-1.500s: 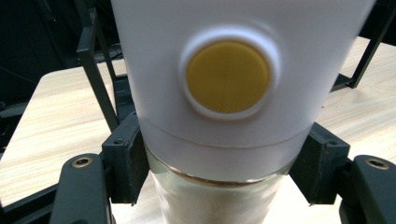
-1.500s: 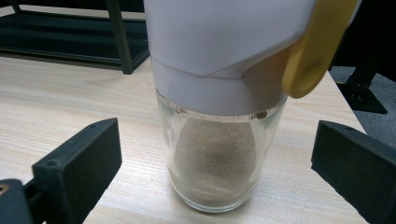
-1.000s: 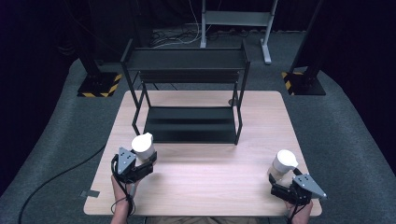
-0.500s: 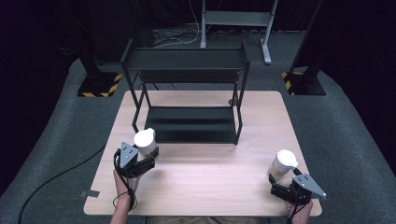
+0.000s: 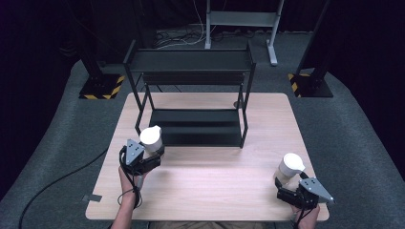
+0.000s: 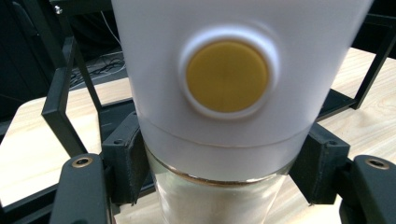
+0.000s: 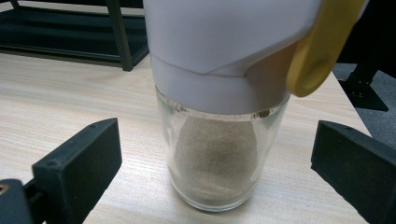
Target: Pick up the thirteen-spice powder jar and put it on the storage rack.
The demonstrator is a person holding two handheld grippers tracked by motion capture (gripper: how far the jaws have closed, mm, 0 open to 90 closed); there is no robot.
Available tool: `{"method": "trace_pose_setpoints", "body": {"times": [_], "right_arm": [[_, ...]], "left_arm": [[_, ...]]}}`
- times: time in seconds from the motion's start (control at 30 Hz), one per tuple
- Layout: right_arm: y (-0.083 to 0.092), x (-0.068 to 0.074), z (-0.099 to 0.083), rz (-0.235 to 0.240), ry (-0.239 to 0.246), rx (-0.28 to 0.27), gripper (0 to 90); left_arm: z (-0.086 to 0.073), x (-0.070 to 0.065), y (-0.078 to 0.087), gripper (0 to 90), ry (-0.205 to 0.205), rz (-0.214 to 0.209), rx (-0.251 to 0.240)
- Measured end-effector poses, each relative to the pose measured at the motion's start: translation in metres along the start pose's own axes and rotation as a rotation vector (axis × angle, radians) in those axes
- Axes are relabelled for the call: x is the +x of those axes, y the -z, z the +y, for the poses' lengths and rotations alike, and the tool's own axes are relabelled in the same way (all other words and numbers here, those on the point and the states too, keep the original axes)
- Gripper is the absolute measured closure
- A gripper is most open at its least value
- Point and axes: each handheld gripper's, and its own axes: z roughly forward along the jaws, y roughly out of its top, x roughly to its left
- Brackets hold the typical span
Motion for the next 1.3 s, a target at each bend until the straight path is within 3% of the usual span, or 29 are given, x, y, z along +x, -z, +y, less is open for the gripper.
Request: {"method": "trace_pose_setpoints", "body": {"times": [1.3], "right_arm": [[0.001, 0.000, -0.002, -0.003, -0.003, -0.010, 0.8]], "left_arm": [[0.028, 0.011, -0.035, 30.1, -0.013, 0.012, -0.009]]}}
